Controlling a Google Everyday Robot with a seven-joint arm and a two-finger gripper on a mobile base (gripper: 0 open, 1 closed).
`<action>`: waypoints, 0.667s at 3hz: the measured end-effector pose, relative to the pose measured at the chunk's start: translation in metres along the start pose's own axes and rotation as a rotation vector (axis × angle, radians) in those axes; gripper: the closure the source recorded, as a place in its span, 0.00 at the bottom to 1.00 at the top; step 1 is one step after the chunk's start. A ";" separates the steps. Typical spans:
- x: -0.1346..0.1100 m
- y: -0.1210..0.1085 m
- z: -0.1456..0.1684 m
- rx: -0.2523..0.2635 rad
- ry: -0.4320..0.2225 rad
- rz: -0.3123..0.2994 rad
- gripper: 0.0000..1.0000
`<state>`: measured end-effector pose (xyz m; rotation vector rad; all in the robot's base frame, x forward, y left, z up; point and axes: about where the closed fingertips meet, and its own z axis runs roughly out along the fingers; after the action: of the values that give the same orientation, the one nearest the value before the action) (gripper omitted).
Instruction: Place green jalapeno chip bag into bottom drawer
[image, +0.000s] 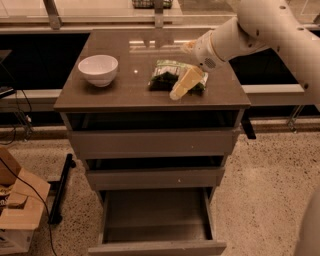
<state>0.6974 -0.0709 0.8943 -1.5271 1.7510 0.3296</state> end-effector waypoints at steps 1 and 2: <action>0.013 -0.024 0.021 -0.019 -0.021 0.007 0.00; 0.036 -0.041 0.040 -0.037 0.016 0.050 0.00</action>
Offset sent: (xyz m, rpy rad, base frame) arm 0.0846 -0.0301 -0.0622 -0.0272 0.1298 -0.0739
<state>0.7509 -0.0814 0.8545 -1.5178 1.8072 0.3782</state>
